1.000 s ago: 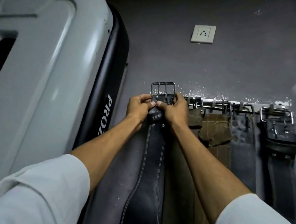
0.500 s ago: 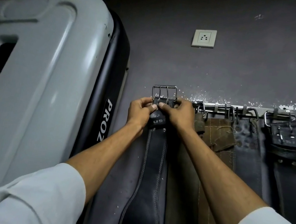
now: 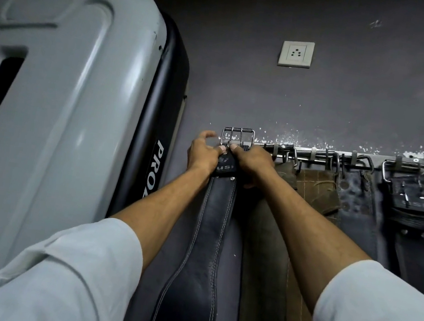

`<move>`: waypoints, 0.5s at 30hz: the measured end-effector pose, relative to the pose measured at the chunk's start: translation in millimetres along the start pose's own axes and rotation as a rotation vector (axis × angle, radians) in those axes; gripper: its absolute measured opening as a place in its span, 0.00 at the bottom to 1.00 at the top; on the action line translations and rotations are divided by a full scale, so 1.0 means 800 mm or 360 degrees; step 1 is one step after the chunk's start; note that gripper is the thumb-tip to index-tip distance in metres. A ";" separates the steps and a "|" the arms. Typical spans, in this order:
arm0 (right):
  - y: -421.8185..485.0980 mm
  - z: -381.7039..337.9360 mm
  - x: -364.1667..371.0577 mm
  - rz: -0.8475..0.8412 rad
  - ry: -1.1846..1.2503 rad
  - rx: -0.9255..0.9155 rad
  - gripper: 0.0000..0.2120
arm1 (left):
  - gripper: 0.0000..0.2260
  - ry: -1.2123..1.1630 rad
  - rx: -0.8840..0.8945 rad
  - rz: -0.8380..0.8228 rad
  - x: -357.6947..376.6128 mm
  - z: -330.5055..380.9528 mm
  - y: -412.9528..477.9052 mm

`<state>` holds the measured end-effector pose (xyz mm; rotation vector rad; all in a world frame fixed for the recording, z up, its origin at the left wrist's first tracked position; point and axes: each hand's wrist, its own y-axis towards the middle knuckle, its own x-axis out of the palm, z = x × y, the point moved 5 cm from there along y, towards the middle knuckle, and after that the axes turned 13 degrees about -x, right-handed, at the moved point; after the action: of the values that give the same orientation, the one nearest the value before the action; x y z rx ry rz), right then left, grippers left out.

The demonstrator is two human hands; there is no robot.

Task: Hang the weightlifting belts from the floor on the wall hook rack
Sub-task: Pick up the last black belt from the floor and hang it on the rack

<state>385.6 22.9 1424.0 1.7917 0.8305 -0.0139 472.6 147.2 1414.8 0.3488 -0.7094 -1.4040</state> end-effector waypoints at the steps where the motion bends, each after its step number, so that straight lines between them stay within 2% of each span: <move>1: 0.001 -0.001 -0.002 -0.0006 -0.0014 0.0013 0.21 | 0.14 0.0061 0.0053 0.0019 -0.001 0.003 -0.003; 4: 0.003 0.000 -0.002 -0.0054 -0.0099 0.0054 0.20 | 0.12 0.0114 0.0078 -0.0021 0.005 0.002 -0.008; 6: 0.004 -0.002 -0.001 -0.0069 -0.0155 0.0069 0.19 | 0.13 0.0139 -0.0006 -0.0066 0.011 -0.004 0.000; 9: 0.005 -0.005 -0.004 -0.0090 -0.0248 0.0078 0.21 | 0.09 0.0189 -0.0119 -0.0182 0.026 -0.021 0.029; 12: 0.002 -0.001 -0.004 -0.0133 -0.0270 0.0104 0.21 | 0.07 0.0242 -0.0140 -0.0267 0.033 -0.040 0.049; 15: -0.006 0.008 0.003 -0.0136 -0.0439 0.0049 0.23 | 0.10 0.0213 -0.0125 -0.0356 0.026 -0.035 0.012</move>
<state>386.9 19.5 1416.6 1.7332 0.7094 -0.3237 497.9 123.2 1405.1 0.4669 -0.5154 -1.5986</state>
